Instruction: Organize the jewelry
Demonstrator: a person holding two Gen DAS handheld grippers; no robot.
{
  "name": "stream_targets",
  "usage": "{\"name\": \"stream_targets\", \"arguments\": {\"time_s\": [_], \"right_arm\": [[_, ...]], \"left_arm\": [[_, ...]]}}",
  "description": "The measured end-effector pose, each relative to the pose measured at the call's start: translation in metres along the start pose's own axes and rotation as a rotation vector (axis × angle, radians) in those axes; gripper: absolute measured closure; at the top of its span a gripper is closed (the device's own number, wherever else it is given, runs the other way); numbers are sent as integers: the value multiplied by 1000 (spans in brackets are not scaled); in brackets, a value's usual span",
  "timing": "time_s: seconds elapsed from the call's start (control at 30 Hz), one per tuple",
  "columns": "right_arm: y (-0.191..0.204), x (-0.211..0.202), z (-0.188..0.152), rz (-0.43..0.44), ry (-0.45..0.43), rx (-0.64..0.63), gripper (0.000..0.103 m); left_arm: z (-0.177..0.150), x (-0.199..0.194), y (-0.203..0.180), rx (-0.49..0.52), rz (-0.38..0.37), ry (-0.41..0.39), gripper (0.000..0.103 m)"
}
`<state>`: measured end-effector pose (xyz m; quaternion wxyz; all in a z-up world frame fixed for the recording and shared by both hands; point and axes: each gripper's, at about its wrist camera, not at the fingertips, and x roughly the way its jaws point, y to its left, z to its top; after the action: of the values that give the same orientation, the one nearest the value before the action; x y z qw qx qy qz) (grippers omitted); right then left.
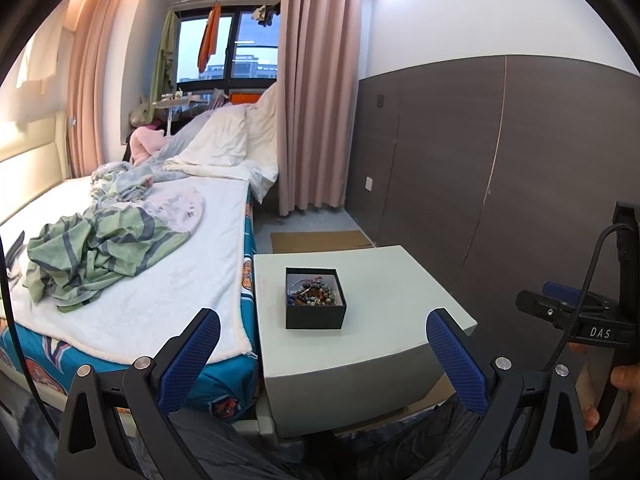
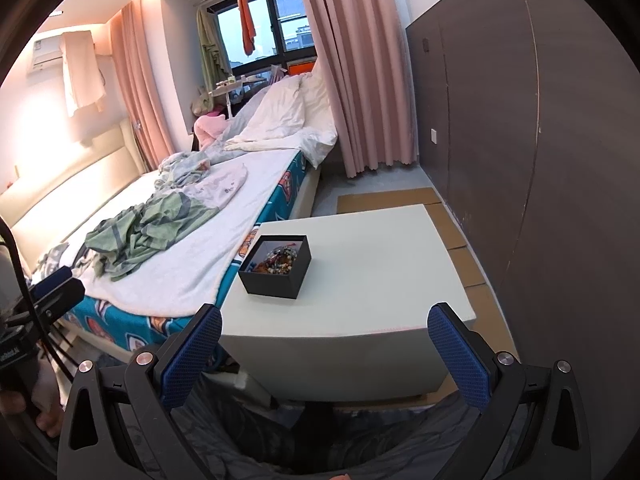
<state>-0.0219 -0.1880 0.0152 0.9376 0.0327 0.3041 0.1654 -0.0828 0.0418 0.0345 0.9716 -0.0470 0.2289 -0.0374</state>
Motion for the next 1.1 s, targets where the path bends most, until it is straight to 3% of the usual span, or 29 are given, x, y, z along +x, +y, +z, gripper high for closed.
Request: {"name": "stream_targets", "arguments": {"time_s": [1.1], "right_arm": [[6,-3,1,0,-8,-1,0]], "left_arm": [[0,-4,-6,28,15,-12,0]]}}
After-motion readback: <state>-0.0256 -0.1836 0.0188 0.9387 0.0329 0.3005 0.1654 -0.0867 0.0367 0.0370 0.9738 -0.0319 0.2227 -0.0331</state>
